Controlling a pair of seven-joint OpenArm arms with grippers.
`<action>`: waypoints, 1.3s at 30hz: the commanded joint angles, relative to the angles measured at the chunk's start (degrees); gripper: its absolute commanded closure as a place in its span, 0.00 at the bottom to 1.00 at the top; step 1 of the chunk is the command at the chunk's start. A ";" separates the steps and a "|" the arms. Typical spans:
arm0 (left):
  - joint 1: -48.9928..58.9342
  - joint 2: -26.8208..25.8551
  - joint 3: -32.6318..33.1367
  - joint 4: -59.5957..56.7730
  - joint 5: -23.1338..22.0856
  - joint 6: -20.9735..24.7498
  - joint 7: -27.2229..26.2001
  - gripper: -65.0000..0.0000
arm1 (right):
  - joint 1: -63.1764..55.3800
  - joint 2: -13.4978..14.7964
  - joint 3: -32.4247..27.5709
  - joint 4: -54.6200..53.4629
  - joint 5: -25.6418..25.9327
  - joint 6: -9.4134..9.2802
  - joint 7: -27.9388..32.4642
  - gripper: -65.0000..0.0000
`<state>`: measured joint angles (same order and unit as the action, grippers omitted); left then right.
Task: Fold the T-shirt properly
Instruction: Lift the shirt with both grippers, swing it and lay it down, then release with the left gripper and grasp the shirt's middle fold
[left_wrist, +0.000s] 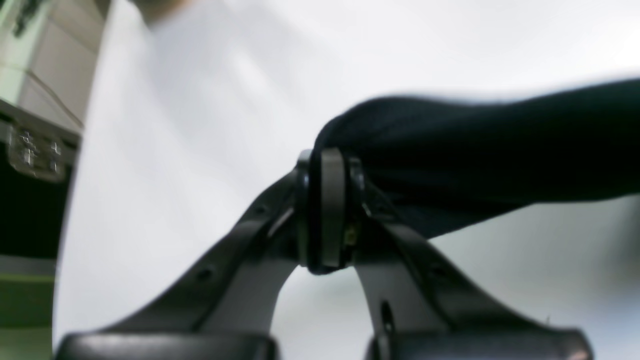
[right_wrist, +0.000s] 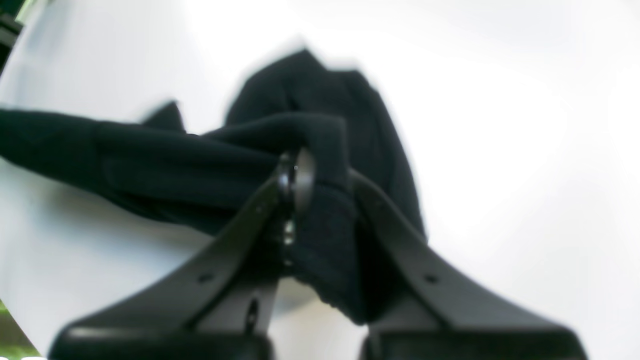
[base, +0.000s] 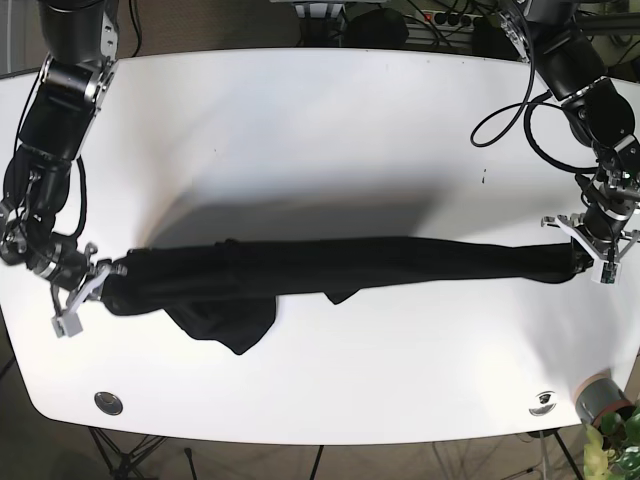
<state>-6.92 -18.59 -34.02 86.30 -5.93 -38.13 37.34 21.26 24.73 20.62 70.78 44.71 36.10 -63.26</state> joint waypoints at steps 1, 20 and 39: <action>1.16 -1.41 -1.19 0.95 -0.44 0.63 -1.69 1.00 | -1.96 0.19 1.58 4.25 0.96 0.34 1.77 0.97; 13.03 0.70 -7.69 0.86 -6.33 -1.87 -1.69 1.00 | -27.28 -10.18 3.95 24.56 -18.55 0.96 8.45 0.97; 14.52 0.61 -7.08 2.09 -6.51 -1.87 -1.43 0.38 | -30.71 -11.41 4.04 25.44 -21.19 3.86 9.16 0.97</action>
<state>8.38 -16.84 -41.08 86.59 -11.51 -39.97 37.04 -10.02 12.60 24.38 95.09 22.70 39.51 -55.29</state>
